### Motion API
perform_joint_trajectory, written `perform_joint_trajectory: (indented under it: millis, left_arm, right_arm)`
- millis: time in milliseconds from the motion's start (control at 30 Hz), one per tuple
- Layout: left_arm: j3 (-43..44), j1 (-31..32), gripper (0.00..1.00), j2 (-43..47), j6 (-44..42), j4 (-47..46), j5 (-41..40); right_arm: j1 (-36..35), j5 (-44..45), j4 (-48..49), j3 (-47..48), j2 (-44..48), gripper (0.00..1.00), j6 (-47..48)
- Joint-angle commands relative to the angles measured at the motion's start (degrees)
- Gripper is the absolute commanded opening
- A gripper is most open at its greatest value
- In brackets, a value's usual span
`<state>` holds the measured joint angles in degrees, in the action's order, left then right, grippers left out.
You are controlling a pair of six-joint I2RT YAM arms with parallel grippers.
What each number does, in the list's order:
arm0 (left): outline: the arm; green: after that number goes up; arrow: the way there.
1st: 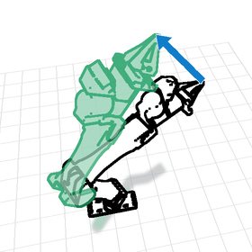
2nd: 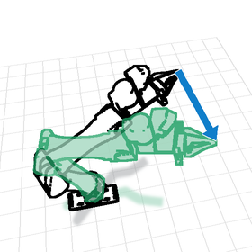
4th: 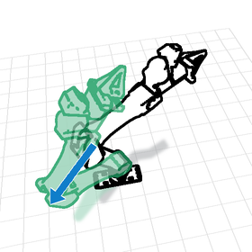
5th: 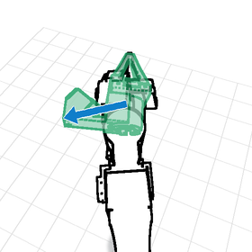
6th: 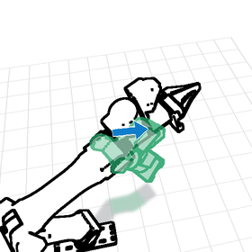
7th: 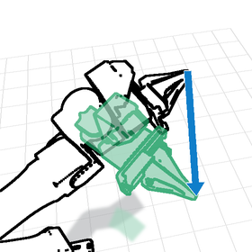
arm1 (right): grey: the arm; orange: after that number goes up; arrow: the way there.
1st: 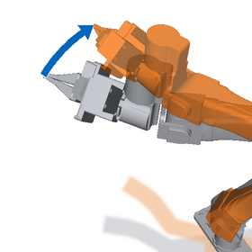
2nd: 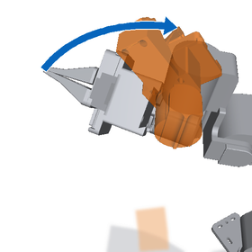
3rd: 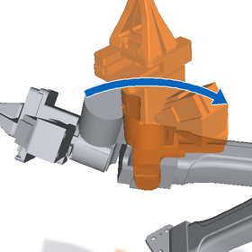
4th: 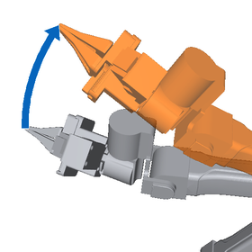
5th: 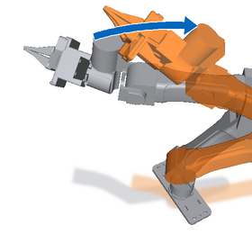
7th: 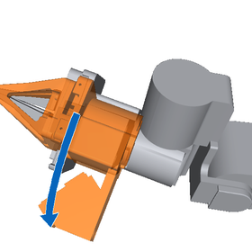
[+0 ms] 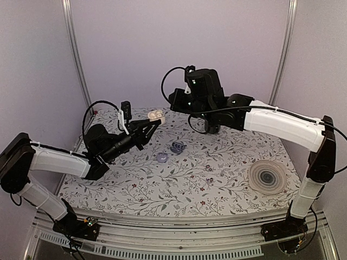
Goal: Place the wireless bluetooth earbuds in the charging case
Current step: Insert the left earbud into the left side groove of the charging case.
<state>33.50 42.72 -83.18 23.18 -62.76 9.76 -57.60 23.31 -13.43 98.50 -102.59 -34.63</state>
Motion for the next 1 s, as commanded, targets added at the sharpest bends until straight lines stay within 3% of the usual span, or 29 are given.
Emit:
perform_joint_trajectory:
  millis: [0,967]
  left_arm:
    - [3.12,1.47,0.0,-1.05,-2.68,1.87,-1.61]
    - [14.6,7.59,0.0,-1.53,-14.97,14.02,-14.49]
  right_arm:
    - [-1.63,2.11,7.28,-1.49,3.36,0.18,3.22]
    - [-6.42,4.05,18.26,-7.64,4.48,0.18,6.92]
